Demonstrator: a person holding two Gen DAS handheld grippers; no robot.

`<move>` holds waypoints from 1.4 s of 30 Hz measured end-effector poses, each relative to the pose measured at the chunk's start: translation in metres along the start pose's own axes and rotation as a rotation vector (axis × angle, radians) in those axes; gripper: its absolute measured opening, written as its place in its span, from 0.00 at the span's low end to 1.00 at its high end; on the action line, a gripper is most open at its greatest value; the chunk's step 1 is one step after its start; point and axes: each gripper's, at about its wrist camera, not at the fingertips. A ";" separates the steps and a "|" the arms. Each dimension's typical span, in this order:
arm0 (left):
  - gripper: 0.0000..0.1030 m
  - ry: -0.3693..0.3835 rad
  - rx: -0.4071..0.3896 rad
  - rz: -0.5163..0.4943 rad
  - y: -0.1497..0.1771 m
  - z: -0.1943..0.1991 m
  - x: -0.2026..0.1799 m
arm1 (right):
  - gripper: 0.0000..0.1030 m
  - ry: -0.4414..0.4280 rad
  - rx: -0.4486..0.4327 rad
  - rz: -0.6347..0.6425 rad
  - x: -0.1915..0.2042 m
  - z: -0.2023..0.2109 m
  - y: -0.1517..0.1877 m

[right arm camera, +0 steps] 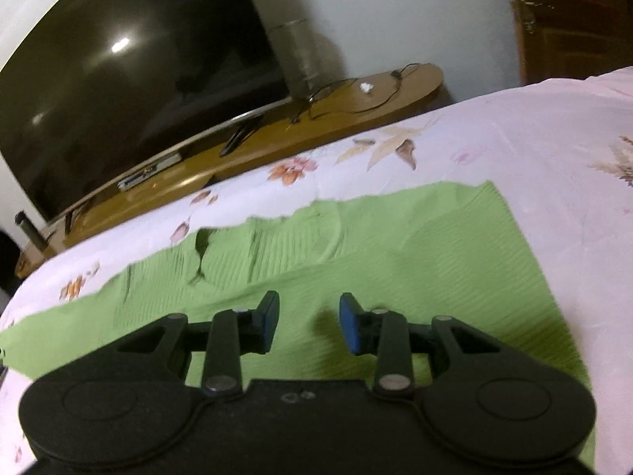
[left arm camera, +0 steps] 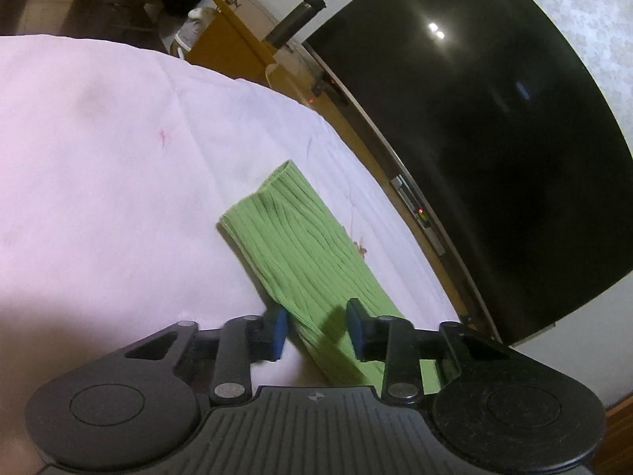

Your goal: Fold small clothes

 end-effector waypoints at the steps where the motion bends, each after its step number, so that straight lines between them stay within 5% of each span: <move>1: 0.06 -0.032 -0.004 -0.008 0.000 -0.003 0.000 | 0.33 0.001 -0.006 -0.005 0.001 0.002 -0.001; 3: 0.06 -0.033 -0.009 -0.005 -0.004 -0.005 0.003 | 0.33 0.004 -0.016 -0.010 0.003 0.007 -0.002; 6: 0.03 -0.067 -0.053 -0.185 0.000 0.003 -0.032 | 0.33 0.010 -0.019 -0.009 0.003 0.012 -0.002; 12: 0.03 0.144 -0.100 -0.534 0.047 0.033 -0.159 | 0.33 0.021 -0.031 -0.035 -0.013 0.021 0.003; 16: 0.03 0.288 -0.059 -0.724 0.126 0.046 -0.252 | 0.33 0.012 -0.041 -0.069 -0.024 0.027 0.007; 23: 0.03 0.450 0.127 -0.878 0.276 0.034 -0.351 | 0.34 0.002 -0.065 -0.093 -0.056 0.052 0.004; 29: 0.03 0.378 0.278 -1.178 0.410 0.022 -0.379 | 0.41 0.021 -0.052 -0.135 -0.104 0.071 0.000; 31: 0.11 0.346 0.223 -1.252 0.434 0.033 -0.378 | 0.48 0.011 -0.052 -0.169 -0.117 0.074 -0.001; 32: 0.23 0.355 0.205 -1.256 0.435 0.040 -0.376 | 0.51 0.000 -0.054 -0.182 -0.121 0.075 -0.001; 35: 0.27 0.388 0.166 -1.130 0.407 0.064 -0.356 | 0.51 -0.048 -0.047 -0.209 -0.121 0.067 -0.002; 39: 0.27 0.275 0.046 -1.023 0.349 0.098 -0.301 | 0.50 -0.174 -0.007 -0.217 -0.096 0.041 0.001; 42: 0.27 0.121 -0.011 -0.978 0.310 0.100 -0.260 | 0.49 -0.265 0.051 -0.263 -0.078 0.012 0.006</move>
Point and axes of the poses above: each gripper's, at about its wrist camera, not at the fingertips, and z roughly against the way its jaws point, x to its left, y to its underside, and after that the axes turned 7 degrees about -y, right-handed
